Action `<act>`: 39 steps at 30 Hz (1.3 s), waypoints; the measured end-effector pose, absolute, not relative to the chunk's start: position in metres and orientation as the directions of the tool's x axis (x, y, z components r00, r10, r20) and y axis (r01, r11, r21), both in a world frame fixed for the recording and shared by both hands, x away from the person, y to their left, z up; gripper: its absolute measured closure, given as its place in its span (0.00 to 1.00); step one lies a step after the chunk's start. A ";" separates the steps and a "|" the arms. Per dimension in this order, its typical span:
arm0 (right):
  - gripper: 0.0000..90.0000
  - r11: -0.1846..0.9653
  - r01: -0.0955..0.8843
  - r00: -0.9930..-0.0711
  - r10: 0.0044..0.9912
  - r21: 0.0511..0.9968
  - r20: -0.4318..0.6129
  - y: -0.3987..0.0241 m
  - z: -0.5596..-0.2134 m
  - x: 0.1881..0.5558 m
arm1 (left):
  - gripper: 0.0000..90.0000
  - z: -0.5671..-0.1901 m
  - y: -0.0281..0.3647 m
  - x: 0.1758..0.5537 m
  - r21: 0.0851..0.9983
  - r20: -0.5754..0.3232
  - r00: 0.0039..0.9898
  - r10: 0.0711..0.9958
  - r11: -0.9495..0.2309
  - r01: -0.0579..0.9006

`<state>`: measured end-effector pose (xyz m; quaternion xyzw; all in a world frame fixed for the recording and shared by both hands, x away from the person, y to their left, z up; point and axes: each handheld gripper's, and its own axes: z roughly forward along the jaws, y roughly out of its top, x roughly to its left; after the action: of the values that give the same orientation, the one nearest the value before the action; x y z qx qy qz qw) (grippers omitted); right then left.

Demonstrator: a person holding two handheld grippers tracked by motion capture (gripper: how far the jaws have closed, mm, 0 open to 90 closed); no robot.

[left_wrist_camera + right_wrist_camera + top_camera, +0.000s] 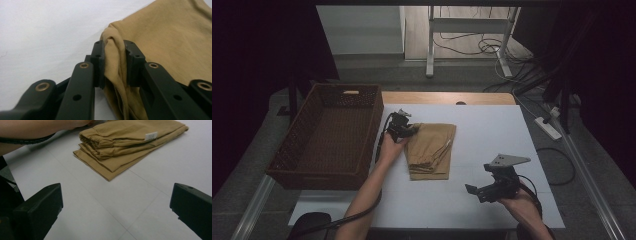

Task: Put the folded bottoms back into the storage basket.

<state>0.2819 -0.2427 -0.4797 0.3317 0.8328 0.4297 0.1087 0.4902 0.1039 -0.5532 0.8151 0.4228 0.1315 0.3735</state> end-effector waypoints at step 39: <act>0.00 0.591 0.394 -0.859 0.509 0.703 0.054 -0.136 -0.511 0.342 | 0.81 -0.554 0.103 0.489 0.724 -0.095 0.605 0.790 -0.362 0.587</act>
<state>0.3420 -0.1364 -0.5111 0.2542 0.8887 0.3737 0.0767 0.4894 0.1033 -0.5535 0.8141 0.4230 0.1358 0.3740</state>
